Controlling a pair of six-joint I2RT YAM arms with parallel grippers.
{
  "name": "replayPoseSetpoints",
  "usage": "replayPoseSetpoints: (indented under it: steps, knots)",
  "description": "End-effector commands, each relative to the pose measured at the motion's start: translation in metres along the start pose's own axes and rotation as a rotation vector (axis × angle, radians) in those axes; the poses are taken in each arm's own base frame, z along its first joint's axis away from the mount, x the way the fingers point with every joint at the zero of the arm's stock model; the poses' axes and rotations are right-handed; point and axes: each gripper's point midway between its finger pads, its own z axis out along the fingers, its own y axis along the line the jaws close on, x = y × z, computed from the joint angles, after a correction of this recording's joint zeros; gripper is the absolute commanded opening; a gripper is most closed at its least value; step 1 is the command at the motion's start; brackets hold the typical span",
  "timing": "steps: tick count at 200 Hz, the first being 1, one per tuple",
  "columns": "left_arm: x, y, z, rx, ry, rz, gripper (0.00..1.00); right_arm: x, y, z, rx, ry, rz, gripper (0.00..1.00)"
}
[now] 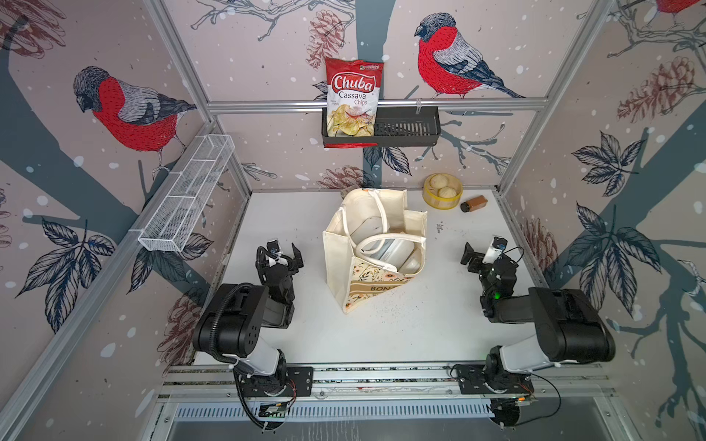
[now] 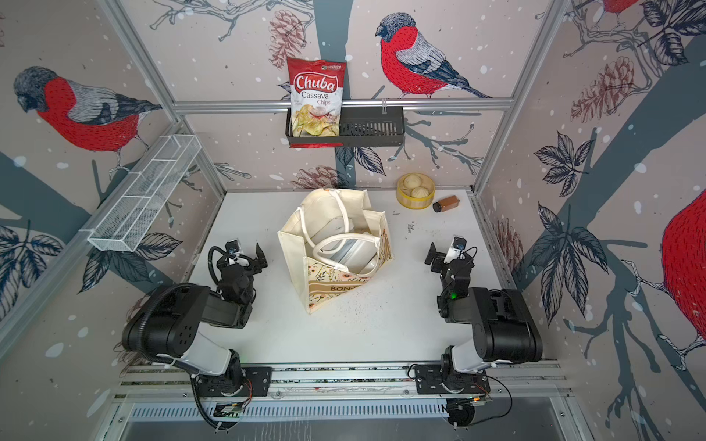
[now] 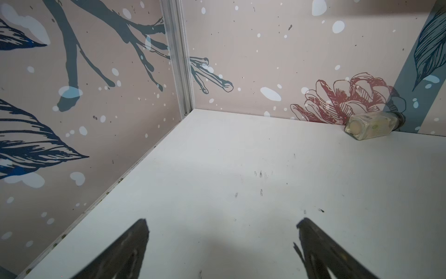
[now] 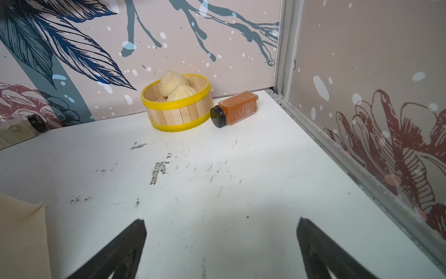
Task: Take out the pencil case from the canvas bag
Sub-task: Pick up the canvas bag from the center of the board.
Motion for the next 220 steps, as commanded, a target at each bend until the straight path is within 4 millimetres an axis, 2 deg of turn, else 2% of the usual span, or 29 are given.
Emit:
replayPoseSetpoints:
  steps: [1, 179, 205, 220]
  knots:
    - [-0.008, -0.001, 0.000, 0.003, -0.030, -0.008, 0.96, -0.012, 0.001, 0.000, -0.004, -0.046, -0.003, 1.00]
    - [-0.008, -0.001, 0.001, 0.003, -0.029, -0.009, 0.97, -0.013, 0.001, 0.000, -0.015, -0.047, 0.005, 1.00]
    - [-0.008, 0.000, 0.001, 0.005, -0.028, -0.013, 0.96, -0.014, -0.012, -0.002, 0.056, -0.060, 0.041, 0.99]
    - [-0.008, 0.000, 0.001, 0.004, -0.028, -0.014, 0.96, -0.014, -0.013, -0.002, 0.059, -0.062, 0.042, 0.99]
